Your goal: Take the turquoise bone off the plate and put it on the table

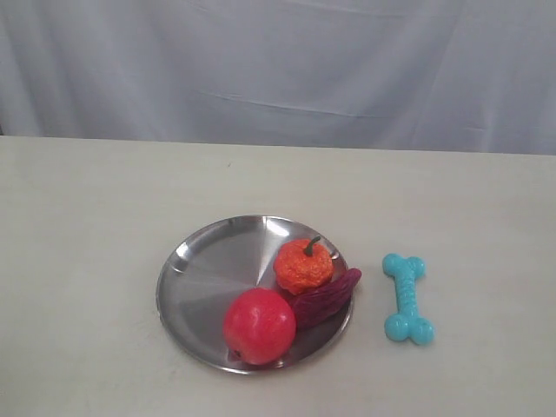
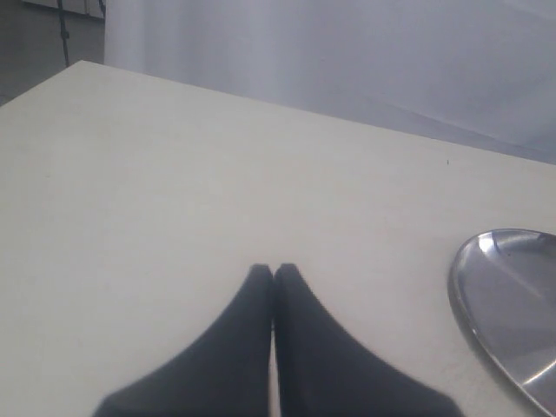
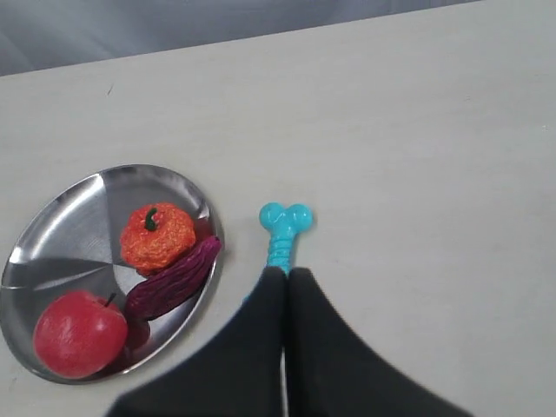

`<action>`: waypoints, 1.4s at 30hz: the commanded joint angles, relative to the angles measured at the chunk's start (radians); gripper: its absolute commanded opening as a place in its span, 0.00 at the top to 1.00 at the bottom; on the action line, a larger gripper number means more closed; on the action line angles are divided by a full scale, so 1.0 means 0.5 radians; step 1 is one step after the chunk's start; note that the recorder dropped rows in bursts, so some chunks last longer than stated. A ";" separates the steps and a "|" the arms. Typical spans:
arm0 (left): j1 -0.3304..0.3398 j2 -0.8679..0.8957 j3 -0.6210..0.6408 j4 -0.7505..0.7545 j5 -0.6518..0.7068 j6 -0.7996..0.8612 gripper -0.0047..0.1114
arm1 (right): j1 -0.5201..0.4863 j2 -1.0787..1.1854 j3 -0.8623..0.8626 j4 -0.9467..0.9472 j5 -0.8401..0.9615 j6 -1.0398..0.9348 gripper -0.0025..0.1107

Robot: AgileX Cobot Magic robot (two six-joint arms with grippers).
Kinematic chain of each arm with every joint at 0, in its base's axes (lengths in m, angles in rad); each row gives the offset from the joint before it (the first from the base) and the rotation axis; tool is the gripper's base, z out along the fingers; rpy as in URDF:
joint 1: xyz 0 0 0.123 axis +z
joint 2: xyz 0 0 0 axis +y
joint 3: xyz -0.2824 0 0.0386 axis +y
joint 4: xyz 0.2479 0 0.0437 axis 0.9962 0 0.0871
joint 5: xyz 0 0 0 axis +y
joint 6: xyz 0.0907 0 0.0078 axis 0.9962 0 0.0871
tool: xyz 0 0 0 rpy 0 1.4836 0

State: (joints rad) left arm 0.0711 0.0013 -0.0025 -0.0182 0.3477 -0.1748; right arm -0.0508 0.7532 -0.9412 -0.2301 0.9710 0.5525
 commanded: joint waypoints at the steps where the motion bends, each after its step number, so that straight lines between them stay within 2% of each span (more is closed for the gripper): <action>1: -0.011 -0.003 0.005 -0.007 -0.011 -0.004 0.96 | -0.004 -0.089 0.004 0.027 0.058 -0.032 0.98; 12: -0.011 -0.003 0.005 -0.007 -0.011 -0.004 0.96 | -0.004 -0.128 0.004 0.032 0.050 -0.047 0.98; 17: -0.011 -0.003 0.005 -0.007 -0.011 -0.004 0.96 | -0.004 -0.132 0.004 -0.142 0.005 -0.098 0.98; 21: -0.011 -0.003 0.005 -0.007 -0.011 -0.004 0.96 | -0.037 -0.334 0.103 -0.075 -0.173 -0.088 0.98; 28: -0.011 -0.003 0.005 -0.007 -0.011 -0.004 0.96 | -0.225 -0.792 0.597 0.288 -0.741 -0.086 0.98; 34: -0.011 -0.003 0.005 -0.007 -0.011 -0.004 0.96 | -0.278 -1.088 1.052 0.308 -1.103 -0.086 0.98; 42: -0.011 -0.003 0.005 -0.007 -0.011 -0.004 0.96 | -0.278 -1.254 1.533 0.301 -1.562 -0.133 0.98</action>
State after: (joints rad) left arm 0.0711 0.0013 -0.0025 -0.0182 0.3477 -0.1748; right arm -0.1841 0.1423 -0.2288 -0.0754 0.2636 0.5105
